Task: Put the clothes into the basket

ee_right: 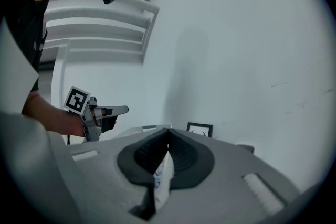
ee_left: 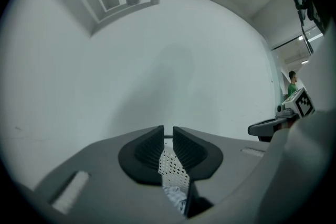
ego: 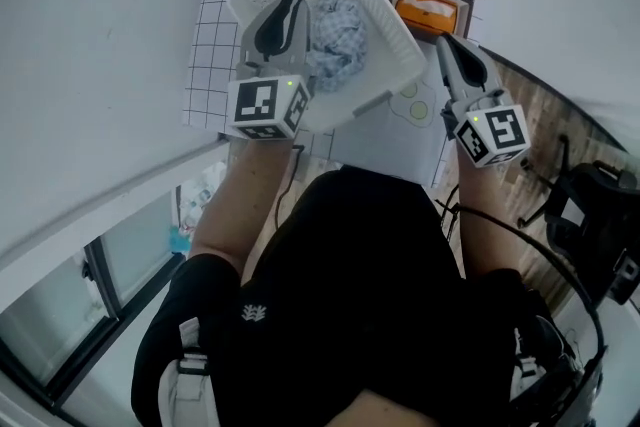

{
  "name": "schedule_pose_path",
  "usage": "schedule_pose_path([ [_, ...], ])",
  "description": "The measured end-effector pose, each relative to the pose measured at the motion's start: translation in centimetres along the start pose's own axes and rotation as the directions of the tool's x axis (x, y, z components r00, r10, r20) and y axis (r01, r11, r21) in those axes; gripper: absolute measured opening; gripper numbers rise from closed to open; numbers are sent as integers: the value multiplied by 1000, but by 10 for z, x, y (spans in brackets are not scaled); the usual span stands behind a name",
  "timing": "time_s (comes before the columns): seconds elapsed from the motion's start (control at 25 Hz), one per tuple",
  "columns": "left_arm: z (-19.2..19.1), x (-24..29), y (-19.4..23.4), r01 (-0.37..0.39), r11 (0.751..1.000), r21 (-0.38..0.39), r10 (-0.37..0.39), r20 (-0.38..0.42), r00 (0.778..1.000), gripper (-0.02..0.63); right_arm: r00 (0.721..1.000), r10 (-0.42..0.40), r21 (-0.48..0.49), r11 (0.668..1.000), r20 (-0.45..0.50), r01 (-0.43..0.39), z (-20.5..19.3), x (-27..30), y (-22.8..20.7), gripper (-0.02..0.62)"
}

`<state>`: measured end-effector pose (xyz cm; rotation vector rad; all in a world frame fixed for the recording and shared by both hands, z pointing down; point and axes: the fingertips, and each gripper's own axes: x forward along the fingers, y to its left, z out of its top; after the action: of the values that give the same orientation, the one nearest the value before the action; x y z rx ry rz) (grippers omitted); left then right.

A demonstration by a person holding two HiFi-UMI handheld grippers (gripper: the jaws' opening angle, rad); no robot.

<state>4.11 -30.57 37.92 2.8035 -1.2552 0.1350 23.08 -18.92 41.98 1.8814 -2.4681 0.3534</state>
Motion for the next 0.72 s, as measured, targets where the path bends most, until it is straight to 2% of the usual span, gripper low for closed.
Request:
schedule_pose_path([
  [0.12, 13, -12, 10, -32, 999, 8, 32, 31, 999, 27, 1000, -8, -15, 1000, 6, 8, 8, -6, 1, 2],
  [0.32, 31, -32, 20, -41, 999, 21, 40, 64, 997, 3, 999, -29, -31, 999, 26, 30, 22, -16, 3, 2],
  [0.72, 28, -87, 31, -82, 996, 39, 79, 61, 995, 3, 997, -34, -74, 996, 65, 38, 37, -33, 14, 2],
])
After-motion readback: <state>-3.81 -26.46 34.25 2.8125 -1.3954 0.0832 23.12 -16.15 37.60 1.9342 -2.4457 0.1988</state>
